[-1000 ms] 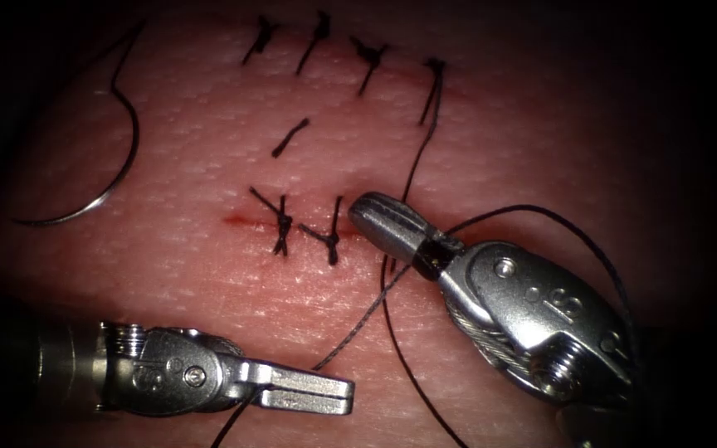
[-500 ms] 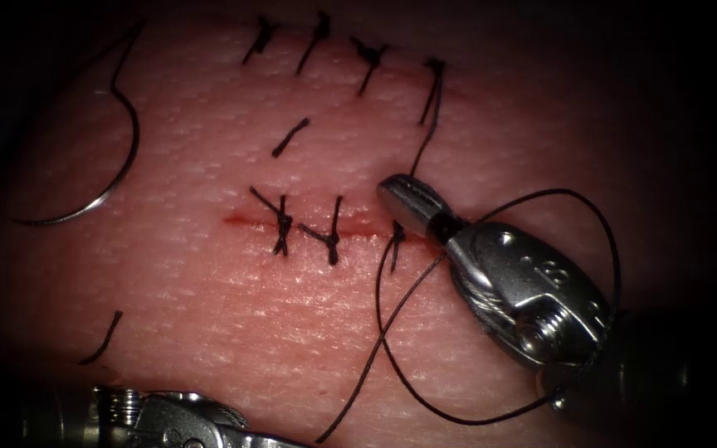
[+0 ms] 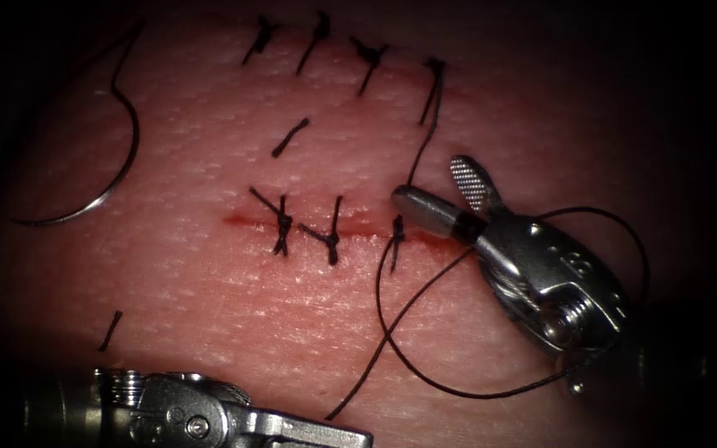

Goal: Wound Closure
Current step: Grasp the tail end of the suture with the right tool.

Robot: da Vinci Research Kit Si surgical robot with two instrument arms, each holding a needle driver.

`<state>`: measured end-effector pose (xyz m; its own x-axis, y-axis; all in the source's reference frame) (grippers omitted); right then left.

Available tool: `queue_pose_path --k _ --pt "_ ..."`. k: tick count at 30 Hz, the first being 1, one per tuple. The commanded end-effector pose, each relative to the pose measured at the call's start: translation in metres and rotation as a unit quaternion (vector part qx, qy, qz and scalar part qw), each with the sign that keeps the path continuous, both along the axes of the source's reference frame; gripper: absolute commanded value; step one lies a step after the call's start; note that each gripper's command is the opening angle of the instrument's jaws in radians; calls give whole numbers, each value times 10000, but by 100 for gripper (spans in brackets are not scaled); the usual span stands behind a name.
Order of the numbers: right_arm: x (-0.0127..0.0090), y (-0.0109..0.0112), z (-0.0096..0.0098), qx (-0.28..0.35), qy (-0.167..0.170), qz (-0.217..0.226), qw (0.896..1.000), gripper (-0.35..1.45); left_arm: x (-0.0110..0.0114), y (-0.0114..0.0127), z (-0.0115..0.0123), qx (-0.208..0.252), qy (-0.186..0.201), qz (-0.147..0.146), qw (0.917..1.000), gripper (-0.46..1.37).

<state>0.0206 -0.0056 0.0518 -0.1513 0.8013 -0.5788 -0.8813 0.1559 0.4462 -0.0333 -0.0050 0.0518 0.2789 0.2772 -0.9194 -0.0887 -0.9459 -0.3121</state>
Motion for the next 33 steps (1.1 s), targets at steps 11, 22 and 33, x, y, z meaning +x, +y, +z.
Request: queue_pose_path --k 11,22,33 --pt "-1 38 26 219 9 9 9998 87 -22 26 10 -9 33 -80 10000 -35" --pt "-1 53 50 291 -45 -50 9996 92 -15 43 24 8 87 -159 9998 -35" --pt "-2 54 65 293 -82 -70 9995 97 -27 63 55 54 210 -280 9994 -35"
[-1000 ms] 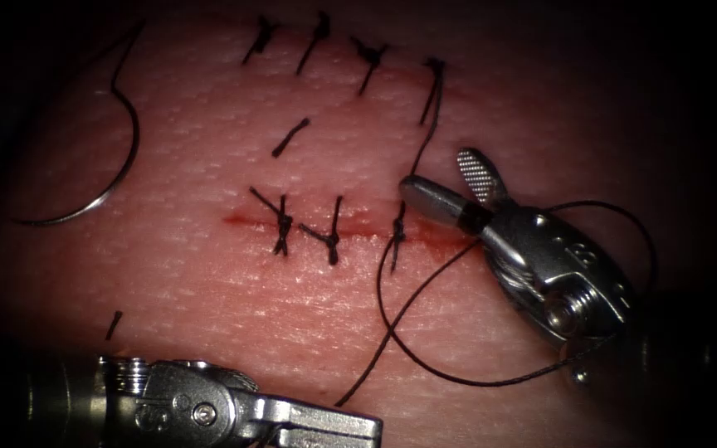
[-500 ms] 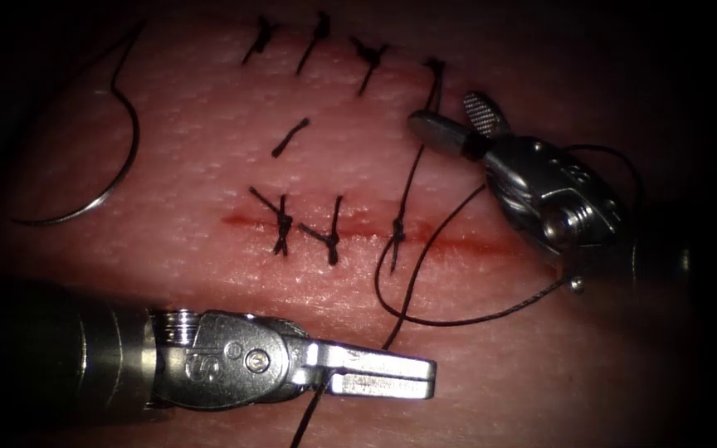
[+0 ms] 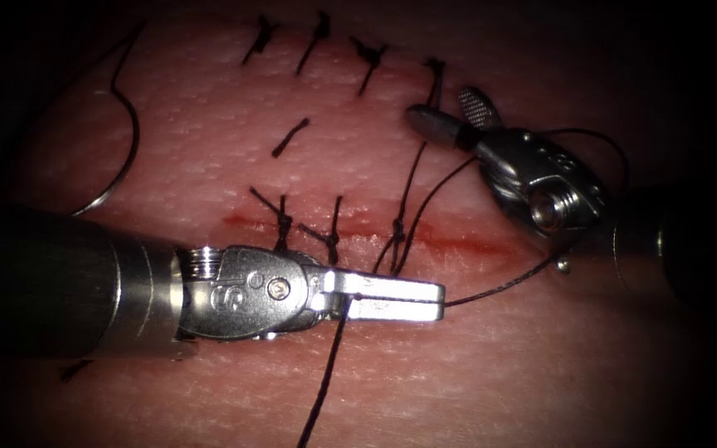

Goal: Wound Closure
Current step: Grasp the tail end of the suture with the right tool.

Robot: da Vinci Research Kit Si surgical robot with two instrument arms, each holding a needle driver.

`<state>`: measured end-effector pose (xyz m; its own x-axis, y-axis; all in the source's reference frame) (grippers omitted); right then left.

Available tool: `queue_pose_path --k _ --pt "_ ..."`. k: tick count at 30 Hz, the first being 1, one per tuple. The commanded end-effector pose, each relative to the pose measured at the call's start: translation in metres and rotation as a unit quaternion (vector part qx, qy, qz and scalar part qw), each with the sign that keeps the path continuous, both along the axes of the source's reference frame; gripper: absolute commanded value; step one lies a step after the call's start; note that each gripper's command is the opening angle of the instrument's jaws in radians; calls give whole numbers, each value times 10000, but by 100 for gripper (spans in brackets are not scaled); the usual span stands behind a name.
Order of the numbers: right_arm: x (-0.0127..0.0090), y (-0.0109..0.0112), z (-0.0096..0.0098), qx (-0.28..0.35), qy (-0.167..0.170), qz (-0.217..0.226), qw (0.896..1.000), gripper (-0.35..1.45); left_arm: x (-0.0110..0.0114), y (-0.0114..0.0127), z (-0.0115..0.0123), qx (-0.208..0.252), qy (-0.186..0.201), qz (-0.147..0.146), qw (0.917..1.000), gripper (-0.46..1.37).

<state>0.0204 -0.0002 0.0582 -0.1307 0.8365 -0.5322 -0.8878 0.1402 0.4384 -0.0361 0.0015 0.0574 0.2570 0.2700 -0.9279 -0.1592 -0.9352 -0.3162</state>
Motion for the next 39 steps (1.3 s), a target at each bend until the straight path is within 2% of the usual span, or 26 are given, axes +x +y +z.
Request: queue_pose_path --k 1,8,13,23,35,39 --pt "0 0 2 -5 -8 -1 10000 99 1 -2 0 2 2 29 10000 -35" --pt "2 -1 22 29 -104 -20 9999 101 5 -7 -1 0 4 36 10000 -35" --pt "8 -3 29 61 -79 -62 9999 100 5 -10 1 17 5 44 10000 -35" --pt "20 4 33 66 -51 -55 10000 94 6 -17 8 42 19 56 10000 -35" --pt "20 6 35 61 -55 -51 10000 88 12 -18 8 46 26 51 10000 -35" --pt "20 7 35 63 -43 -59 10000 77 12 -18 8 45 25 53 10000 -35"
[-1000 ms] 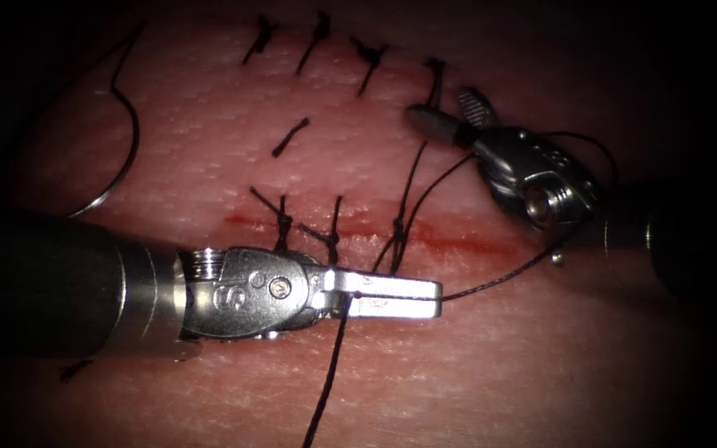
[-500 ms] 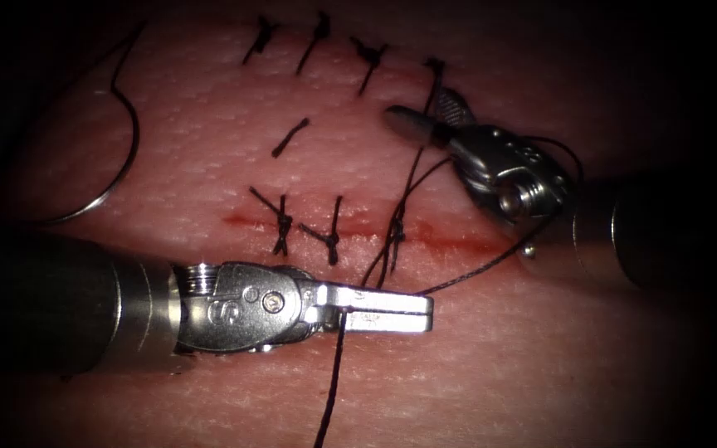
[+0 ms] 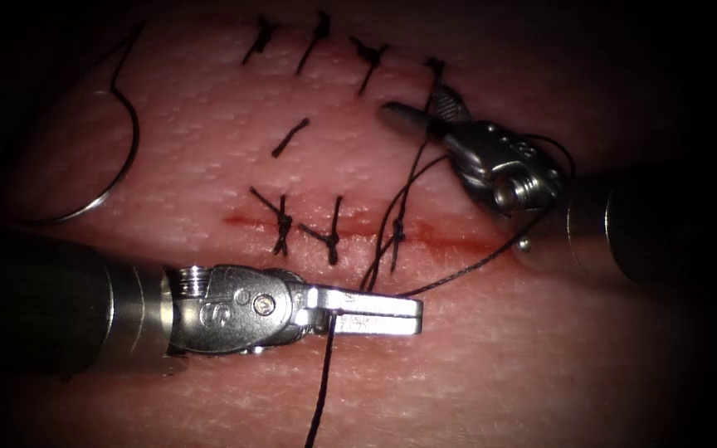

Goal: Wound Closure
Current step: Grasp the tail end of the suture with the right tool.

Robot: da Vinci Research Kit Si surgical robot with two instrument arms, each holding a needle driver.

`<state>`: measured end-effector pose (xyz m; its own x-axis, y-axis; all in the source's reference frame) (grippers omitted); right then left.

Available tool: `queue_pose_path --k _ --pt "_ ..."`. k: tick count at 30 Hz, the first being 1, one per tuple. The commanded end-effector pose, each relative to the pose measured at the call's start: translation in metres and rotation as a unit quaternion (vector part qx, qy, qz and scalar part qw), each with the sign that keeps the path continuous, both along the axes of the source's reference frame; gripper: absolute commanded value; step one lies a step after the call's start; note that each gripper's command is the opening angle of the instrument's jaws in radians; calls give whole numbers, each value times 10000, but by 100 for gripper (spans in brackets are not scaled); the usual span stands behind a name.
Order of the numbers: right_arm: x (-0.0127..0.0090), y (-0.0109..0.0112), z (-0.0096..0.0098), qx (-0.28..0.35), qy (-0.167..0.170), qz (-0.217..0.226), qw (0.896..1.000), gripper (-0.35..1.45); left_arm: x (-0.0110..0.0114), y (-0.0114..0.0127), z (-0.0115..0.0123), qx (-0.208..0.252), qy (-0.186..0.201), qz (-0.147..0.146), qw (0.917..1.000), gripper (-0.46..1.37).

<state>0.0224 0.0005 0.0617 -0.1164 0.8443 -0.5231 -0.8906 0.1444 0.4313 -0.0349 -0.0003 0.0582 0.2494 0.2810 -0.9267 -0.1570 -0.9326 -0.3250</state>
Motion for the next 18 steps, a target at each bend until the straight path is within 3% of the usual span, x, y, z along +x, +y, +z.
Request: queue_pose_path --k 1,3,5,9,18 --pt "0 0 0 0 -5 3 10000 69 0 0 0 -7 -9 29 10000 -35" --pt "0 0 0 -2 -16 12 10000 40 0 0 0 -8 -9 29 10000 -35" --pt "0 -1 0 103 122 211 9996 -35 0 0 0 -8 -9 29 10000 -35" --pt "0 -1 -1 263 276 531 9979 -35 0 0 0 -8 -9 29 10000 -35" --pt "4 -1 -6 345 282 503 9977 -35 2 2 1 0 6 5 10000 -35"
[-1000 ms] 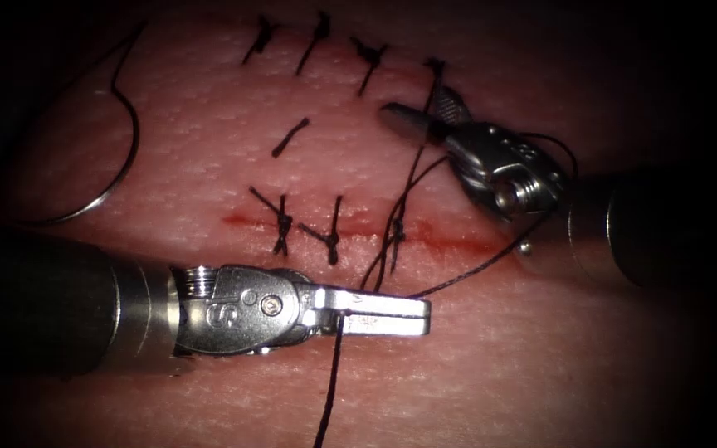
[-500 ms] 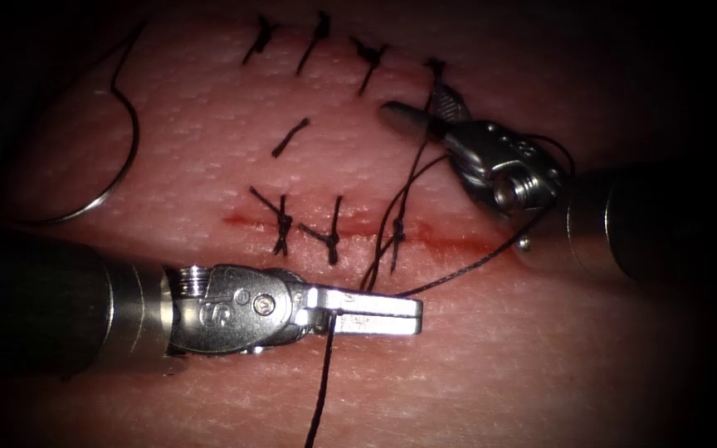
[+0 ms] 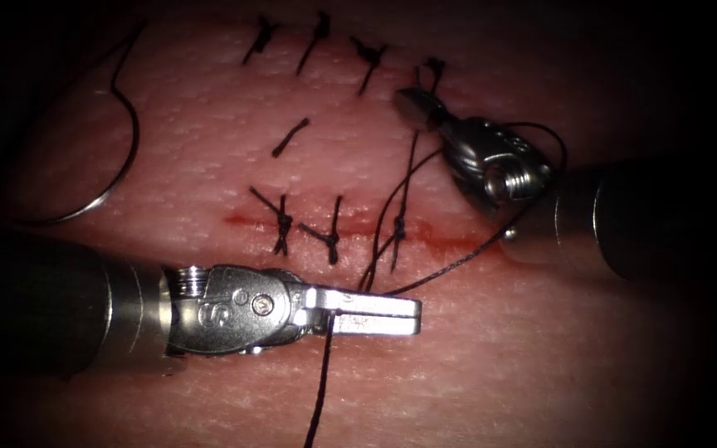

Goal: Wound Closure
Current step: Grasp the tail end of the suture with the right tool, then pull the left gripper up and the right gripper down to secure the knot.

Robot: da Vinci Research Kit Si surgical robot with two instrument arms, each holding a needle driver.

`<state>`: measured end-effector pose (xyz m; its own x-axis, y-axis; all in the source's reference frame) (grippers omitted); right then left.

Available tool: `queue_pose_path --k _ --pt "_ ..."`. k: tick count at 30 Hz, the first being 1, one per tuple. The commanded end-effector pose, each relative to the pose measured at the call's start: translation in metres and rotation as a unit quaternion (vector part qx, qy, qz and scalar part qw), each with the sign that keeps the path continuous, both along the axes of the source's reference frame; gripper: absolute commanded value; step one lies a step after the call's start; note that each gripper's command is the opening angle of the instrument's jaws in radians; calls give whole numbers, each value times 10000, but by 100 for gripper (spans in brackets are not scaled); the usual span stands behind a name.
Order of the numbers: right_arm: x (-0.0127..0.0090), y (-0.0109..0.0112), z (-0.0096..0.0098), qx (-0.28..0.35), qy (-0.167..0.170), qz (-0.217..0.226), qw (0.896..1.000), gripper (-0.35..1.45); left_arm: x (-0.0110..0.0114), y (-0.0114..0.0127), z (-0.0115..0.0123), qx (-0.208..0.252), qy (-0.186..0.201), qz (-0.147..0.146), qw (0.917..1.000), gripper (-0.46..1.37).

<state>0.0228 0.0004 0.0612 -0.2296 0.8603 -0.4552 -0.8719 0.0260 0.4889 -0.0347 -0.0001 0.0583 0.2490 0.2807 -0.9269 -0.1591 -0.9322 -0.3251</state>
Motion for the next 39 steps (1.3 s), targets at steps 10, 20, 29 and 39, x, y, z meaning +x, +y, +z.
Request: queue_pose_path --k 10,20,29,39 --pt "2 -7 -11 -103 -103 -208 9997 -35 26 23 14 88 120 -156 9998 -35" --pt "1 -21 -32 -392 -65 -487 9980 -35 75 85 48 148 424 -405 9982 -35" --pt "3 -39 -52 -694 24 -766 9946 -35 80 154 86 48 950 -454 9944 -35" --pt "8 -70 -68 -823 211 -1009 9913 -35 58 216 109 -791 1911 -298 9779 -35"
